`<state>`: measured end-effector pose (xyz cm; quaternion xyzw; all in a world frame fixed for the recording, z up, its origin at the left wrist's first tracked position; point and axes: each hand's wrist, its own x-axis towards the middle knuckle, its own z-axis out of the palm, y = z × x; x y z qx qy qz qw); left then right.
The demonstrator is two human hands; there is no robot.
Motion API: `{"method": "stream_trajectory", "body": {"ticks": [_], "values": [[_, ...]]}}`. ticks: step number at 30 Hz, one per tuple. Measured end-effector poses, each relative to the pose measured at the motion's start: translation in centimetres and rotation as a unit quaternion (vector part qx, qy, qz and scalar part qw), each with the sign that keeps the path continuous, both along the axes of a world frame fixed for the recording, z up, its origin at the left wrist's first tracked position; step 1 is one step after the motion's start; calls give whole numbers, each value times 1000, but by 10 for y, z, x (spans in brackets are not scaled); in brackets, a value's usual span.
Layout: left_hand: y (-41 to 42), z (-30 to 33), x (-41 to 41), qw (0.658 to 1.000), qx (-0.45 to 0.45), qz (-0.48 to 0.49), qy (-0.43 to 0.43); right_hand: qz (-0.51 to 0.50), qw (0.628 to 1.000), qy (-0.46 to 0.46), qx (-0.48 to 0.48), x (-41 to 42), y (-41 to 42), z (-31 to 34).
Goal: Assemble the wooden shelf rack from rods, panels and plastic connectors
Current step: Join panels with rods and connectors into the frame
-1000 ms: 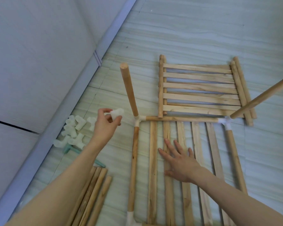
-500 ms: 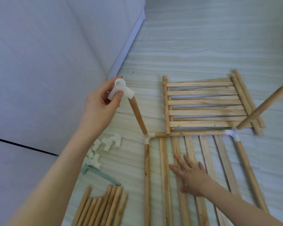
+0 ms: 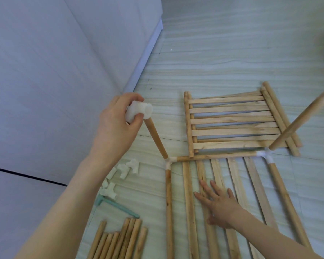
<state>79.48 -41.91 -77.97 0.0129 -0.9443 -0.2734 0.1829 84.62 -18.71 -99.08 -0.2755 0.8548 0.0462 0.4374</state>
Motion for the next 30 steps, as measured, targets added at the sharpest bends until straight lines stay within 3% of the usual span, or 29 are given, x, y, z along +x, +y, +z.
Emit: {"method": "stream_trajectory", "body": {"ticks": [13, 20, 30], "values": [[-9, 12, -16, 989, -36, -11, -144, 0, 1000, -7, 9, 0, -1, -1], [-12, 8, -26, 982, 65, -9, -179, -1, 1000, -3, 5, 1, 0, -3], [-14, -1, -23, 972, 130, -51, -191, -1, 1000, 0, 1, 1, 0, -6]]}}
